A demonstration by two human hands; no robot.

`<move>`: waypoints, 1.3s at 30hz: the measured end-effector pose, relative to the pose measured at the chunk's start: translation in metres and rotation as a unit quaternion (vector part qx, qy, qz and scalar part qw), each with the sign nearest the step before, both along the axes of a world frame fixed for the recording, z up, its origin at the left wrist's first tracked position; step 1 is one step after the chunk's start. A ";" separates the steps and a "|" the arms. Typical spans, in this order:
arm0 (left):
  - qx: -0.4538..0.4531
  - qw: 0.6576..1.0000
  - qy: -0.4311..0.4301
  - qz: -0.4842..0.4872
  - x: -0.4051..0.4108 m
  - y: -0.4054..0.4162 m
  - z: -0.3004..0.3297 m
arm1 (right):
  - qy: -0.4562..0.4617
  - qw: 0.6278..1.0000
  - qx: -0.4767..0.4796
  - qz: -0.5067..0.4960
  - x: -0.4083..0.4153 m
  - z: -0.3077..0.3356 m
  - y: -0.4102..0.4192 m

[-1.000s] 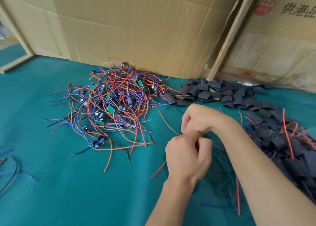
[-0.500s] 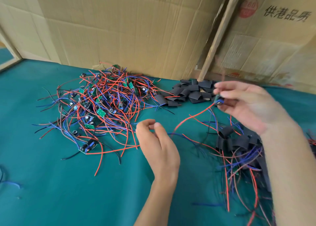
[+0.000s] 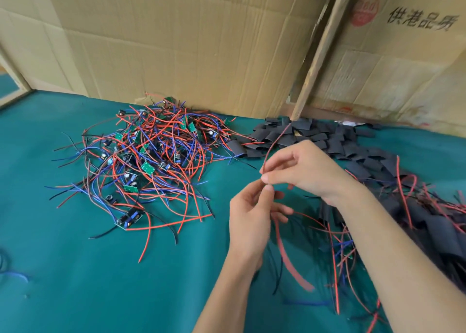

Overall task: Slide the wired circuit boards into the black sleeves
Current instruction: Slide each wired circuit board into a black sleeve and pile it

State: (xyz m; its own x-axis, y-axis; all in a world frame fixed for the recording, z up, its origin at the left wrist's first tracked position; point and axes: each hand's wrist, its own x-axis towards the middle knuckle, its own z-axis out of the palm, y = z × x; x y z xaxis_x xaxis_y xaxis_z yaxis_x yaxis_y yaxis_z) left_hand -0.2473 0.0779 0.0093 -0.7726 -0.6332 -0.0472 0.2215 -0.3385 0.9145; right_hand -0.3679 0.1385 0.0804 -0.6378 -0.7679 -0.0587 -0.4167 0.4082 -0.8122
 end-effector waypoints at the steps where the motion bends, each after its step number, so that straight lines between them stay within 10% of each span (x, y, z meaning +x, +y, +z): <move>1: 0.002 1.000 -0.005 0.014 -0.001 0.000 0.000 | 0.023 1.000 0.012 -0.002 -0.006 0.000 -0.006; 14: 0.011 0.995 -0.024 0.100 -0.006 0.001 -0.006 | 0.337 0.929 0.120 -0.098 -0.049 -0.050 -0.082; 23: -0.042 0.991 -0.013 0.129 -0.008 -0.001 -0.011 | 0.139 0.974 -0.094 -0.150 -0.002 -0.012 -0.007; 39: -0.165 0.980 -0.041 0.105 -0.002 0.002 -0.013 | -0.063 0.993 -0.095 -0.009 0.030 -0.011 0.024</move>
State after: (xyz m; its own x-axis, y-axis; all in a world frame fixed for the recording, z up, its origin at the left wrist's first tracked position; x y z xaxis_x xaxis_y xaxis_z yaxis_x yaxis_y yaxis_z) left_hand -0.2488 0.0798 -0.0040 -0.6261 -0.7686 0.1313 0.1762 0.0246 0.9840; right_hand -0.3383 0.1626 0.0694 -0.6481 -0.7615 0.0054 -0.3008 0.2495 -0.9205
